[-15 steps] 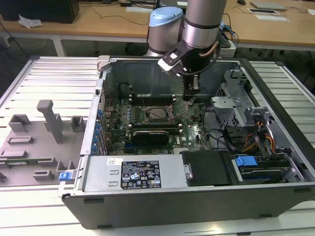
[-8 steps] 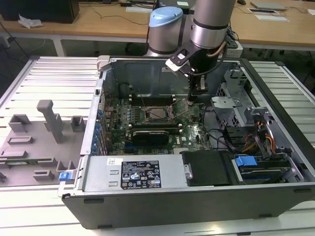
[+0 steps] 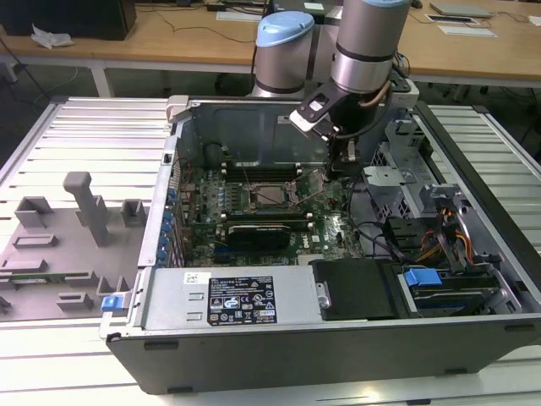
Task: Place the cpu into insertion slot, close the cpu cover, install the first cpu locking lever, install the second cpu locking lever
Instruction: 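Close the cpu cover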
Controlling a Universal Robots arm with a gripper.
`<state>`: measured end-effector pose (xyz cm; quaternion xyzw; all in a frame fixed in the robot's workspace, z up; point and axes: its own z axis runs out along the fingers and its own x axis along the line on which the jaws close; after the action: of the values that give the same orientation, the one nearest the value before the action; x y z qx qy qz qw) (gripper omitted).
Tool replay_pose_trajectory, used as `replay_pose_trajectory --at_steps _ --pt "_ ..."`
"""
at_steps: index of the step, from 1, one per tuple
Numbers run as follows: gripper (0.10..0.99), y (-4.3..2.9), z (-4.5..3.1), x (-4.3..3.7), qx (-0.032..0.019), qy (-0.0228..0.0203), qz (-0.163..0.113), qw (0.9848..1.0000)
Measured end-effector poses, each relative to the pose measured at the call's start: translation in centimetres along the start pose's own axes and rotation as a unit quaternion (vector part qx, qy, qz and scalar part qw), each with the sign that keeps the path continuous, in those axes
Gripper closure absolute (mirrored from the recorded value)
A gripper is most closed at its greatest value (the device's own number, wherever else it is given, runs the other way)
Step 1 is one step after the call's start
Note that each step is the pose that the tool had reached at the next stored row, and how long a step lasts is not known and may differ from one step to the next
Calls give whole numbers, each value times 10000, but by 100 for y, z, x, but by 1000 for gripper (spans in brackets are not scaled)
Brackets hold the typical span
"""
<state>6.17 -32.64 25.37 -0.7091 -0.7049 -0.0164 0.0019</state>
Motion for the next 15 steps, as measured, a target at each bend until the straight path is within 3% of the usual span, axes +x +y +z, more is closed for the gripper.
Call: replay_pose_trajectory --at_steps 6,11,15 --pt "980 -1 59 8 -13 5 -57 10000" --pt "980 -3 156 10 -13 22 -65 10000" --pt "980 -3 166 10 -1 30 -66 10000"
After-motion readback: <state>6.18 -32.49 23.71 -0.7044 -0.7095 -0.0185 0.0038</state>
